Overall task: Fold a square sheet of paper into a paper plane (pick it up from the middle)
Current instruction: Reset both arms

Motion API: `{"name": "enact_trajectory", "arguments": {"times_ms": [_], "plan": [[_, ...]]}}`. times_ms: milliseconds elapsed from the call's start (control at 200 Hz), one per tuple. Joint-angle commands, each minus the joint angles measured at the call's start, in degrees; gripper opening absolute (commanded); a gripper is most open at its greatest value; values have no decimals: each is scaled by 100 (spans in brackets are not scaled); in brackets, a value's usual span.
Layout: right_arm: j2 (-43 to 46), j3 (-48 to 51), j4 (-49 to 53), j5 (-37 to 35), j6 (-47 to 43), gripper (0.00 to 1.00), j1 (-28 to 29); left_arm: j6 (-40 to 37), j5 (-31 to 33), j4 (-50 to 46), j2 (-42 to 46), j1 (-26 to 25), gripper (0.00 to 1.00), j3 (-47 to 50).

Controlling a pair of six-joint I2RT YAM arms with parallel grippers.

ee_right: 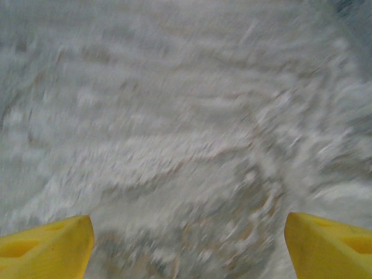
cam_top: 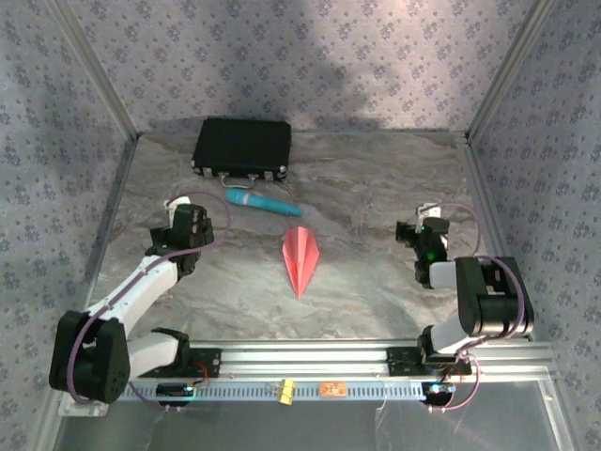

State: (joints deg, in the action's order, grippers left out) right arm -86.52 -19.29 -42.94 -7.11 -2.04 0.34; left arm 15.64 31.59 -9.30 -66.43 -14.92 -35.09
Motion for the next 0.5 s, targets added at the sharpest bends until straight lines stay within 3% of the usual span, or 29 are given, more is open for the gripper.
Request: {"name": "enact_trajectory", "arguments": {"times_ms": [0, 40, 160, 270, 360, 495], "plan": [[-112, -229, -484, 229, -82, 96, -56, -491, -80, 494, -123, 102, 100, -44], [-22, -356, -88, 222, 107, 99, -175, -524, -151, 601, -203, 185, 100, -49], [-68, -265, -374, -7, 64, 99, -92, -804, -614, 1146, -504, 502, 100, -61], [-36, -312, -219, 207, 108, 99, -191, -939, -1593, 2176, -921, 831, 100, 86], [-44, -317, -227, 174, 69, 99, -143, -1094, -2044, 3339, -1206, 949, 100, 418], [-41, -321, -215, 199, 75, 99, -156, -1293, -2803, 3479, -1533, 1218, 97, 428]]}}
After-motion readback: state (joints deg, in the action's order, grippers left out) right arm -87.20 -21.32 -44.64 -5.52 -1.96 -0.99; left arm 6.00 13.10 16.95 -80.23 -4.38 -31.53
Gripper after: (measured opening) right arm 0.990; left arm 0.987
